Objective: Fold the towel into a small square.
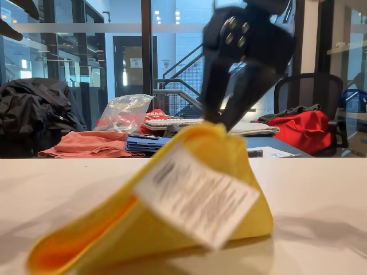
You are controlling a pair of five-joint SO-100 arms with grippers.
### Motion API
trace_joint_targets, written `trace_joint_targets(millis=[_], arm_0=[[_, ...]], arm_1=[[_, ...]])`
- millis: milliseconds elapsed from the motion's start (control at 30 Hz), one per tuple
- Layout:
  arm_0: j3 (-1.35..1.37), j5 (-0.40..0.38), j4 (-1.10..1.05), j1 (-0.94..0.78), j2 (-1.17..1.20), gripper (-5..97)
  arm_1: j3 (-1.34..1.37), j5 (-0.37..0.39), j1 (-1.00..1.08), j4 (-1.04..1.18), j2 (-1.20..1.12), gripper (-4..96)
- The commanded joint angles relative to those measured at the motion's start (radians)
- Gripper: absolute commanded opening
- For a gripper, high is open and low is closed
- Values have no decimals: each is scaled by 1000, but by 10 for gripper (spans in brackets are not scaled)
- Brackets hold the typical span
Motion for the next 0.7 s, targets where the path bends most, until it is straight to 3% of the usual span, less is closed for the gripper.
trace_joint_targets(millis=[0, 167, 333, 667], arm_0=[[-52, 2, 23, 54, 52, -1], [-78, -11, 0, 299, -8, -1], [-78, 0, -164, 537, -126, -1], [-78, -11, -313, 704, -360, -1]], arm_1=[[-21, -3, -2, -5, 0, 195], [-21, -3, 0, -18, -8, 195], [-21, -3, 0, -8, -8, 195], [-18, -3, 0, -8, -8, 195]])
